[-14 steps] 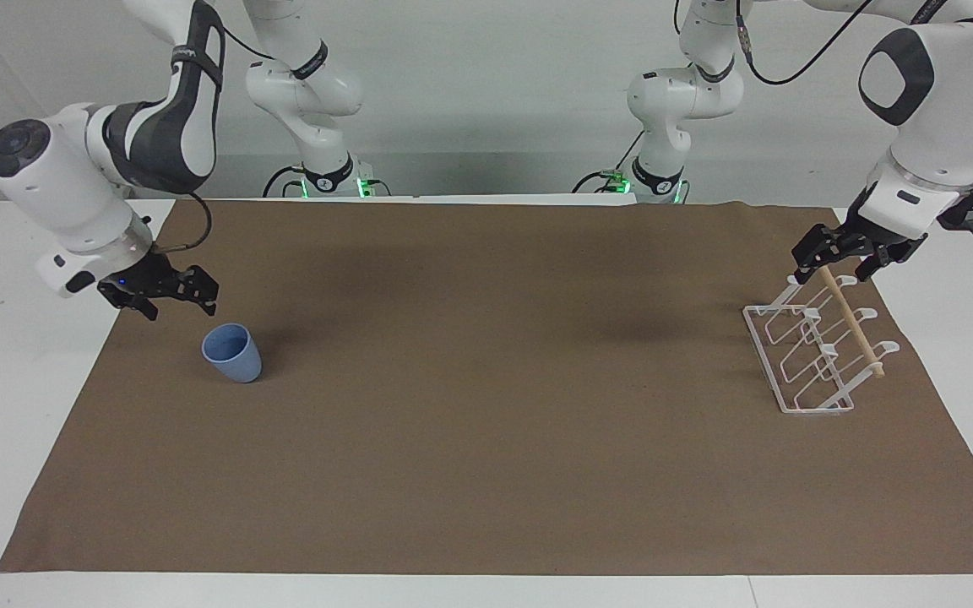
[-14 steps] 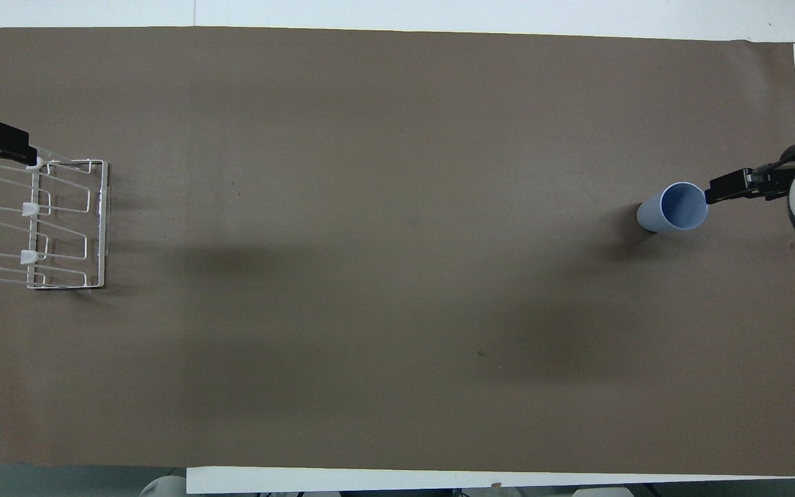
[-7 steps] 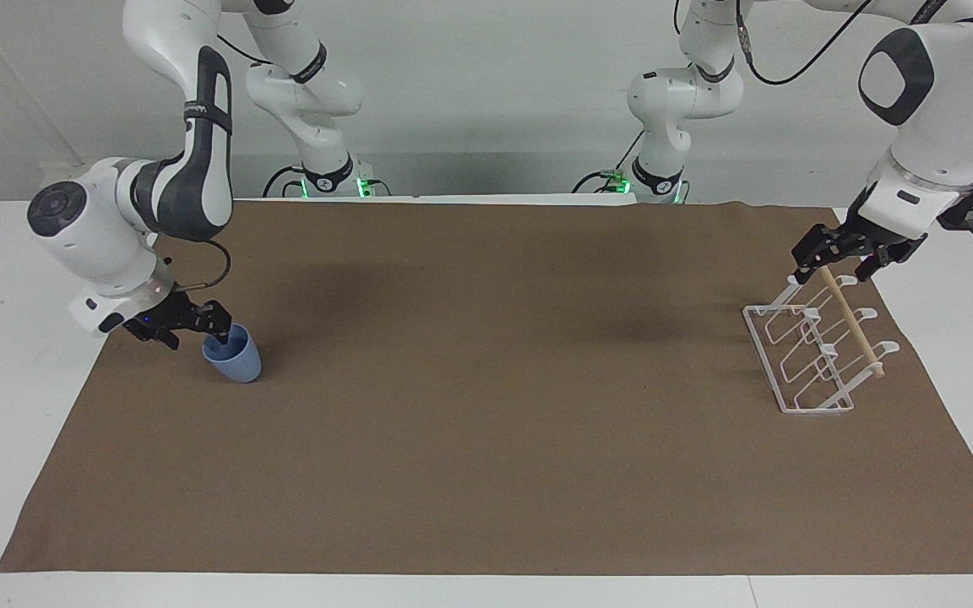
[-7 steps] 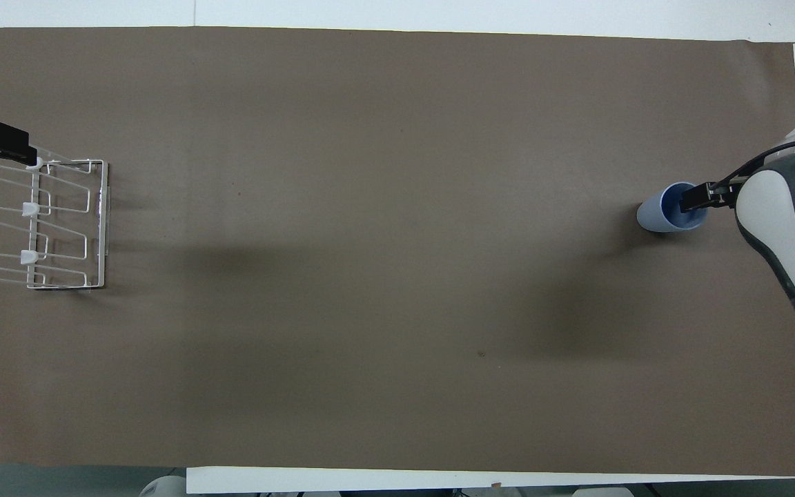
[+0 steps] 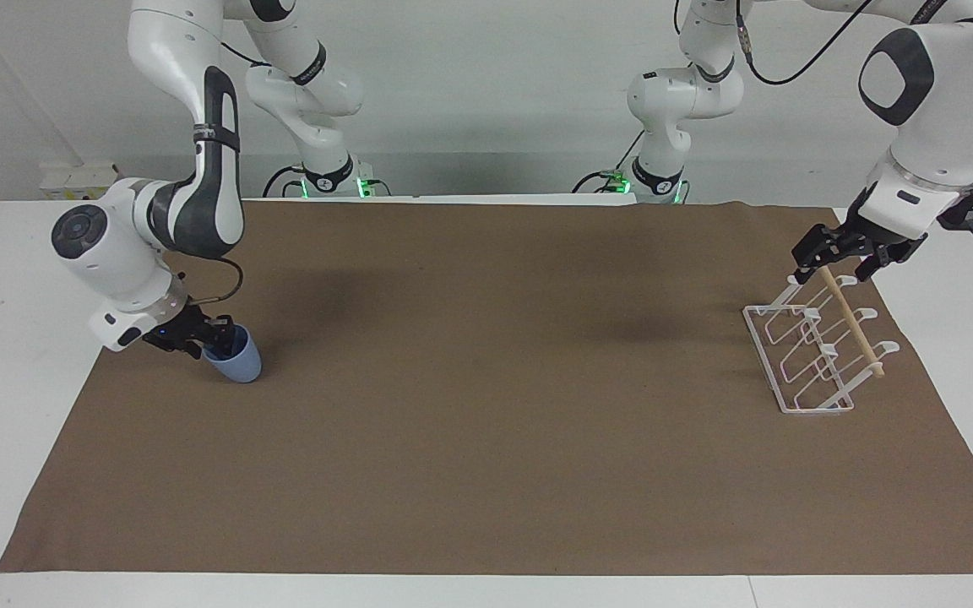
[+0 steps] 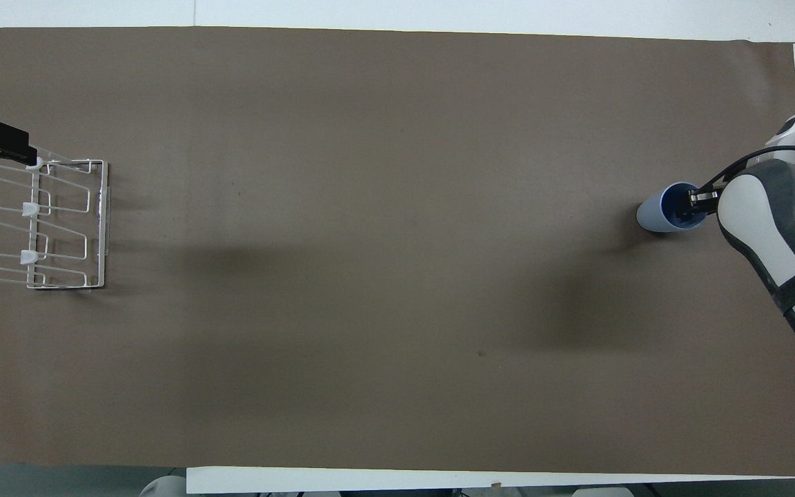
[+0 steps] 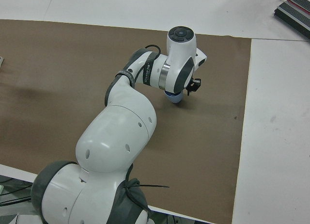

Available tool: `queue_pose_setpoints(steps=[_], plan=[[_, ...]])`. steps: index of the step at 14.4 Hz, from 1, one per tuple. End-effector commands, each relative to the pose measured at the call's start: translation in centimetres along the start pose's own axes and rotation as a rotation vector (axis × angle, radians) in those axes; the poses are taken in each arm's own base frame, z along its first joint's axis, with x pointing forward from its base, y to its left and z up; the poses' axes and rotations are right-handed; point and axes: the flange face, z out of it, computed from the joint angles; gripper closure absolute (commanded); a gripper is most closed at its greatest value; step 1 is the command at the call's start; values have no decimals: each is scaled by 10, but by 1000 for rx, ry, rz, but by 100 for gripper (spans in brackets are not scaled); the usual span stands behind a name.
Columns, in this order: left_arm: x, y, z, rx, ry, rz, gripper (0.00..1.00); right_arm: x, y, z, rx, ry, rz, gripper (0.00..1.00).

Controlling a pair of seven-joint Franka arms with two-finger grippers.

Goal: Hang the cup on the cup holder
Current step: 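Reach the right gripper to the blue cup rim and grasp it, then lift the blue cup with the right gripper toward the table center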

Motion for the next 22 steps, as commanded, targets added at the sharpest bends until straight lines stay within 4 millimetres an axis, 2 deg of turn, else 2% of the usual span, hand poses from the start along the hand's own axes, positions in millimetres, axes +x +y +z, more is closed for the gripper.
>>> queue_pose_setpoints(steps=[1,4,7,9,11,13,15,19,22], plan=[[-9,-1,-2,-3,0,-5,0,3,0,5,17,12,-19,100],[-9,-2,-2,-3,0,-6,0,7,2,-6,18,12,-47,100],[-9,-1,-2,-3,0,-5,0,9,-9,-37,57,-43,-82,100],[-9,-2,-2,-3,0,-6,0,8,-47,-71,175,-39,-105,100],[-9,-1,-2,-3,0,-5,0,-4,-73,-102,326,-21,-87,100],[-9,-1,-2,-3,0,-5,0,-13,-112,-123,444,-31,-108,100],[-12,-1,-1,-3,-16,-5,0,-18,-156,-139,561,-48,-42,99],[-15,6,-2,-3,-36,3,0,-17,-233,-146,732,-108,84,100],[-20,7,-9,-3,-33,-8,0,-24,-289,-133,857,-101,220,100]])
